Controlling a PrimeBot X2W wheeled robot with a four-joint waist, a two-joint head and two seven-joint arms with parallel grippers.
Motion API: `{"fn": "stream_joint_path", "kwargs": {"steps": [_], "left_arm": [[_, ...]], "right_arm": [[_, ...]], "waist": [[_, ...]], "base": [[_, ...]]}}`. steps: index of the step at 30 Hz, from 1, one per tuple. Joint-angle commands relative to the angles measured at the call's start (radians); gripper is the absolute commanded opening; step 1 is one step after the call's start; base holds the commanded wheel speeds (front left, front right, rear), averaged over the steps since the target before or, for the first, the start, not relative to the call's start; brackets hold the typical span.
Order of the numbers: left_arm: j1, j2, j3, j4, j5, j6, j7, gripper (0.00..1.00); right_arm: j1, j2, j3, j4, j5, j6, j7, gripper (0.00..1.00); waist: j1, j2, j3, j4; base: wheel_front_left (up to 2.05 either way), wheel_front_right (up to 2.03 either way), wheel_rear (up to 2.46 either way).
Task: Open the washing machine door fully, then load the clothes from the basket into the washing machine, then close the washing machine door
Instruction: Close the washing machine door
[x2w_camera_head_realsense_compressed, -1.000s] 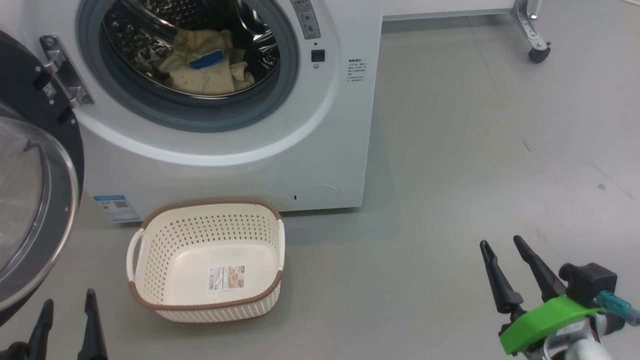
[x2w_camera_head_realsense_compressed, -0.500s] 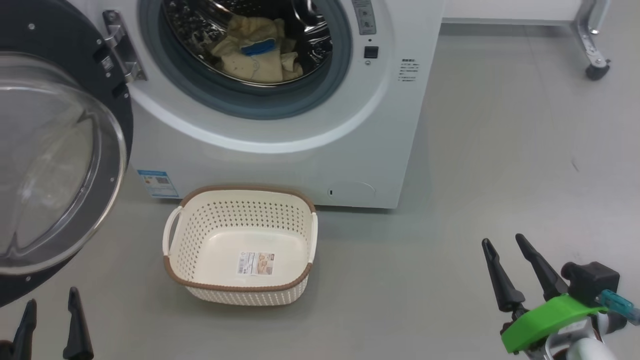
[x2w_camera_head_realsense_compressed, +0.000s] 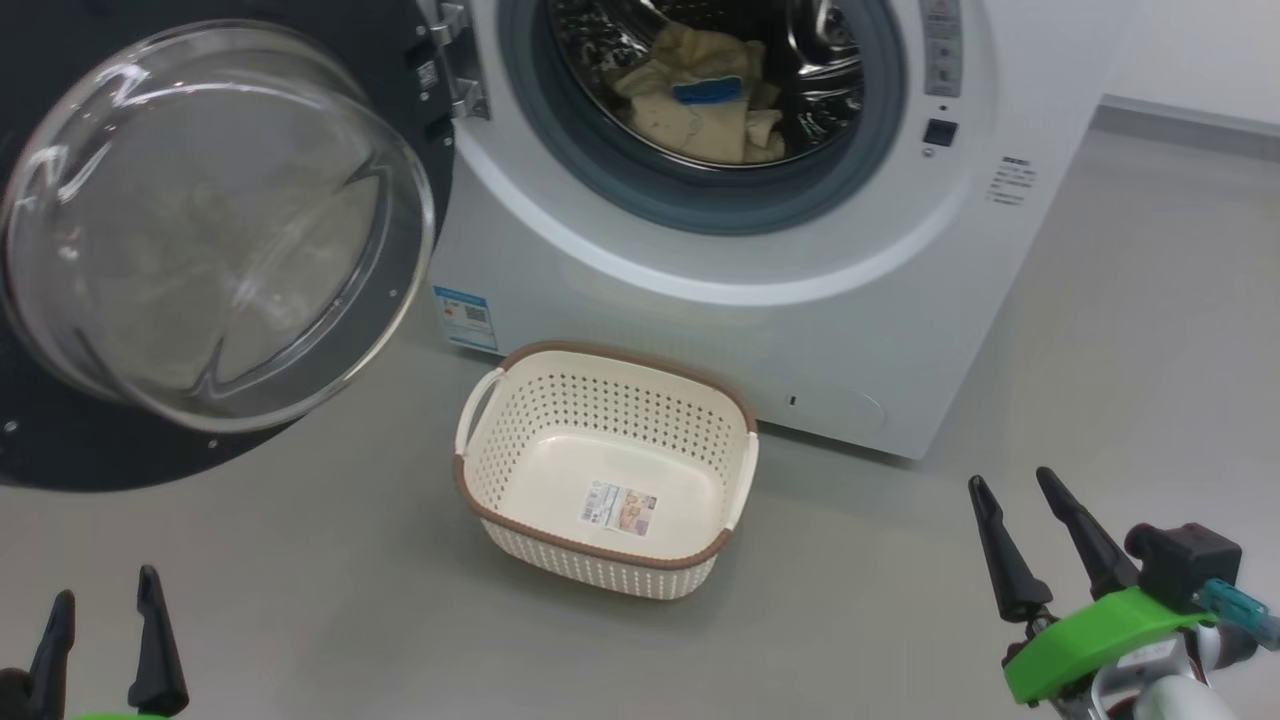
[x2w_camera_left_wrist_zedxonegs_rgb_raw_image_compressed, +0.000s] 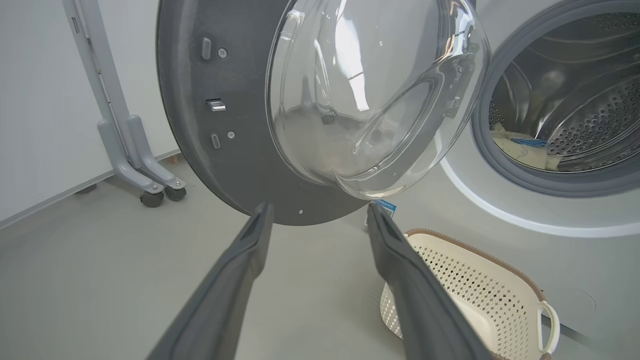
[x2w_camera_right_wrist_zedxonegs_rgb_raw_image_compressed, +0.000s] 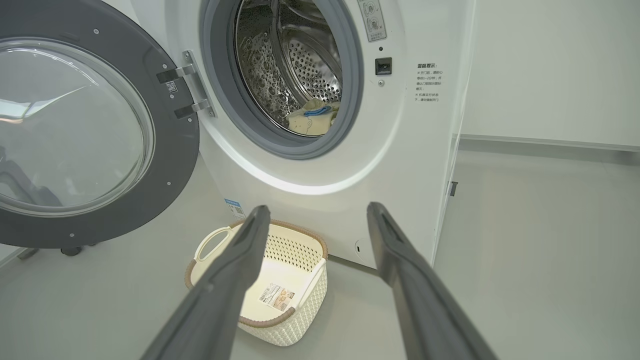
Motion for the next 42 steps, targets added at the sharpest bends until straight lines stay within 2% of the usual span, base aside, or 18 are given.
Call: {"fn": "stream_joint_path", "kwargs": {"steps": [1, 15, 27, 42], "left_arm": [[-0.058, 0.025, 0.036, -0.021, -0.006, -0.005, -0.012, 1.00], [-0.081, 0.012, 0.029, 0.000, -0.003, -0.001, -0.018, 1.00], [-0.032, -0.023, 0.106, -0.040, -0.011, 0.012, -0.024, 1.00], [-0.020, -0.050, 0.143, -0.057, 0.023, -0.031, -0.024, 1.00]], "right_arm": [[-0.025, -0.020, 0.015, -0.034, -0.008, 0.010, -0.007, 1.00], [-0.027, -0.022, 0.013, -0.033, -0.011, 0.010, -0.007, 1.00], [-0.118, -0.045, 0.105, 0.004, 0.008, 0.010, -0.007, 1.00], [-0.109, -0.046, 0.104, 0.010, 0.020, 0.010, -0.007, 1.00]], "waist": [[0.0000, 0.0000, -0.002, 0.055], [0.0000, 0.0000, 0.000, 0.257], [0.0000, 0.0000, 0.015, 0.271], [0.0000, 0.0000, 0.001, 0.261]], "base": [[0.00, 0.00, 0.00], [0.00, 0.00, 0.00], [0.00, 0.00, 0.00], [0.00, 0.00, 0.00]]}}
